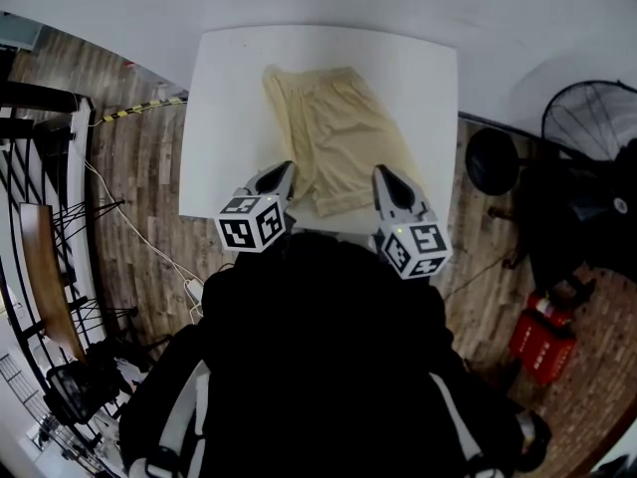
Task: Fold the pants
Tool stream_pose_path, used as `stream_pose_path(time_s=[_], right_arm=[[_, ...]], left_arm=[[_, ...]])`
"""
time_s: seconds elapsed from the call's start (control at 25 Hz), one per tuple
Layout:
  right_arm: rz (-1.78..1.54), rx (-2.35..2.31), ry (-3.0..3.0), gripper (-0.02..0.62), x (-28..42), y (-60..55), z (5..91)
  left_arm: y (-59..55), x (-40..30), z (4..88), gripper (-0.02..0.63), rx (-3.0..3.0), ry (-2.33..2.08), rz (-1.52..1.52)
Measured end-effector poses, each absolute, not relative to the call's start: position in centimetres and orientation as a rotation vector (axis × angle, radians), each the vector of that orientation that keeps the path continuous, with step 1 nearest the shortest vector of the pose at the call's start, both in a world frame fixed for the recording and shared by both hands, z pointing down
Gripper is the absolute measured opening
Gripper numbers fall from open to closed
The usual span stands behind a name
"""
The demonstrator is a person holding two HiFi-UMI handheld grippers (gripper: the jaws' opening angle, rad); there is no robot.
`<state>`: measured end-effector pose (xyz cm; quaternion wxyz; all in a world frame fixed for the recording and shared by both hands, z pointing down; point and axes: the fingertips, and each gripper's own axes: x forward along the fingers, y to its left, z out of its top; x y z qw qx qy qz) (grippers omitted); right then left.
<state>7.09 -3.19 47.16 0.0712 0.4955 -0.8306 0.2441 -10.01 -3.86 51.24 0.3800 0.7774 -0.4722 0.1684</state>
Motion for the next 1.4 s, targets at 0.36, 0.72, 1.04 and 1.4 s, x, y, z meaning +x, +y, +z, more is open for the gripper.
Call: stream_pose_path(time_s=[0.36,0.72,1.04,1.4], right_arm=[[0.773,1.536,-2.482,0.005,11.3,-2.6,47.8],[0.818,1.577,-2.456,0.005,16.0,-2.0,48.9],[0.837,1.617,-2.423,0.005,21.1,-1.5,49.7],[0.877,1.684,-2.369,0.005,25.7,-0.9,50.8]], left_arm=[[-3.4,-3.2,50.1,0.005,2.029,-1.115,0.417],[-2.6,4.5,51.3,0.006,2.030,-1.019,0.437],[-2.1,10.4,54.3,0.006,1.982,-0.975,0.467],[-3.4,15.1,55.7,0.006,1.953,-0.942,0.477]])
